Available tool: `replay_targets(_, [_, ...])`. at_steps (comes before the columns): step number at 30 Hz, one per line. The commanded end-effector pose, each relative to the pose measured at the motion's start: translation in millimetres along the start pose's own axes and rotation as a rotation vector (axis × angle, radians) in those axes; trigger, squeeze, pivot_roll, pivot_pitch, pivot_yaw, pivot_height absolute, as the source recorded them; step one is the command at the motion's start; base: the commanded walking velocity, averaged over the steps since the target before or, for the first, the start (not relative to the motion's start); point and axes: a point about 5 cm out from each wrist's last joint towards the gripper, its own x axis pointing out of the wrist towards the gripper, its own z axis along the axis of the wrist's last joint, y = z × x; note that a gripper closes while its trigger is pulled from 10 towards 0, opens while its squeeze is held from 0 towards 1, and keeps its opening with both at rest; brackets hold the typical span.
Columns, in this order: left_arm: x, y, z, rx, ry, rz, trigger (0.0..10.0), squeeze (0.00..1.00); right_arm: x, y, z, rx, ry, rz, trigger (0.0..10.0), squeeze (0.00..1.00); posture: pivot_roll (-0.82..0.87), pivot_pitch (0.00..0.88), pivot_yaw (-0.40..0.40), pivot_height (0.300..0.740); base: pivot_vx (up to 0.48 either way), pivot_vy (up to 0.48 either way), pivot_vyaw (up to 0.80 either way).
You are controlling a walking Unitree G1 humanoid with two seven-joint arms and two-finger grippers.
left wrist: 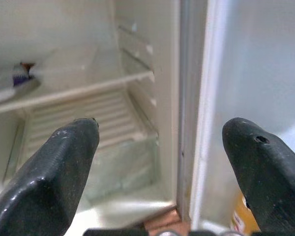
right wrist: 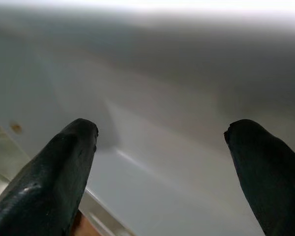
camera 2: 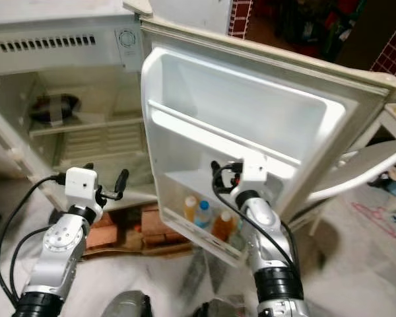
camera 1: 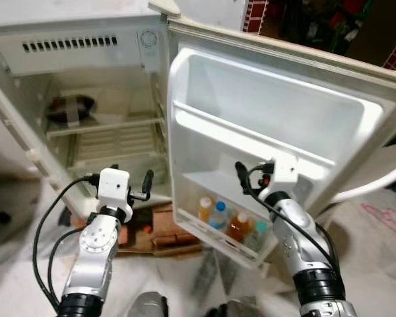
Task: Restocking fridge
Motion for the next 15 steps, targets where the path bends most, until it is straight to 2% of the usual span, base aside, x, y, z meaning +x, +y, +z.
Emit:
replay_targets(1, [-1.1,2.7,-1.7,0.015,0.009,0.009,10.0,0.00,-0.5,3.8,1.0,0.014,-0.001,0.018,10.0,0.00,0.08,0.006,-0.014,0.740,-0.379,-0.296,0.00])
replay_targets(5, [-1.3,3.0,-1.4,0.021,0.008,0.009,10.0,0.00,-0.5,6.4,-0.6,0.018,0.012,0.038,10.0,0.00,0.08,0.007,-0.012,0.740,-0.382,-0.292,0.00])
replay_targets(8, [-1.4,2.6,-0.8,0.028,0.007,0.004,10.0,0.00,-2.2,22.2,-3.7,0.110,0.061,0.211,10.0,0.00,0.08,0.012,-0.009,0.740,-0.379,-0.292,0.00])
replay_targets(9, [-1.4,2.5,-0.5,0.034,0.007,0.003,10.0,0.00,-5.6,31.0,-1.8,0.155,0.073,0.327,10.0,0.00,0.08,0.016,-0.007,0.740,-0.379,-0.296,0.00])
replay_targets(10, [-1.4,2.5,-0.5,0.034,0.007,0.003,10.0,0.00,-5.6,31.0,-1.8,0.155,0.073,0.327,10.0,0.00,0.08,0.016,-0.007,0.740,-0.379,-0.296,0.00])
replay_targets(11, [-1.3,2.2,-0.6,0.037,0.007,0.001,10.0,0.00,-9.6,36.0,0.3,0.148,0.080,0.413,10.0,0.00,0.08,0.021,-0.008,0.740,-0.379,-0.296,0.00])
replay_targets(12, [-1.3,2.1,-0.7,0.037,0.008,0.000,10.0,0.00,-11.0,37.3,0.7,0.143,0.083,0.438,10.0,0.00,0.08,0.021,-0.008,0.740,-0.379,-0.296,0.00])
replay_targets(15, [-1.0,3.1,0.7,0.033,-0.002,0.001,10.0,0.00,-10.7,34.3,1.7,0.093,0.076,0.437,10.0,0.00,0.08,0.031,-0.006,0.740,-0.373,-0.302,0.00])
